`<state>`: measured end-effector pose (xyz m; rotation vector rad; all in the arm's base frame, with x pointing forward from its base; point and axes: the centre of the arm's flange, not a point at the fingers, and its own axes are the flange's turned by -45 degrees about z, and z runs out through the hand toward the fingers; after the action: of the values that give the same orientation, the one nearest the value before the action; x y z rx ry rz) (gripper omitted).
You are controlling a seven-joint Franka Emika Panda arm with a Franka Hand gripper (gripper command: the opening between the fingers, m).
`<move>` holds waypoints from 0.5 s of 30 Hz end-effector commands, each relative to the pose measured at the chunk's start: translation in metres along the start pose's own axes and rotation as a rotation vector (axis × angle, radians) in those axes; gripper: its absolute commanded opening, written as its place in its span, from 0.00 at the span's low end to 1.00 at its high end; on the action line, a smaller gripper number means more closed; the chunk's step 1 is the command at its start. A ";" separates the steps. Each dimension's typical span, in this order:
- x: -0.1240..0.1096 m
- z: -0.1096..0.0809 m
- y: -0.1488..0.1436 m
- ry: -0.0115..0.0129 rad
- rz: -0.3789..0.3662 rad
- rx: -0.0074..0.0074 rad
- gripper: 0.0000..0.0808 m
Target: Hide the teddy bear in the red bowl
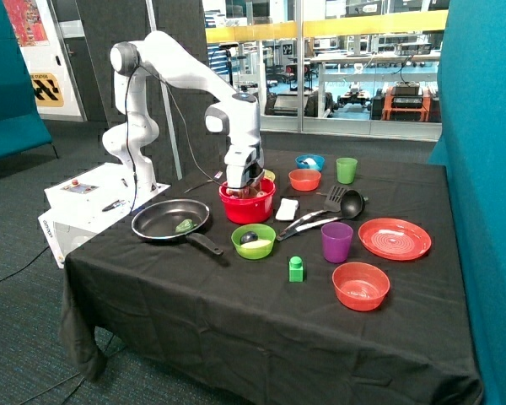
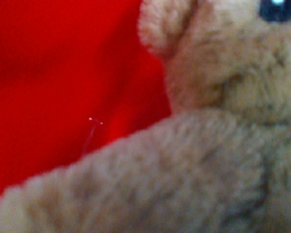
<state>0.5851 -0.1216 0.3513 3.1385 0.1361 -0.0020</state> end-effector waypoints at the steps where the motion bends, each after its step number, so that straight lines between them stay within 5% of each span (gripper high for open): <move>1: -0.002 -0.001 0.008 0.0013 0.001 0.0001 0.90; 15: -0.004 -0.003 0.004 0.0013 -0.014 0.0001 0.92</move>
<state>0.5838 -0.1277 0.3519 3.1382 0.1434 0.0002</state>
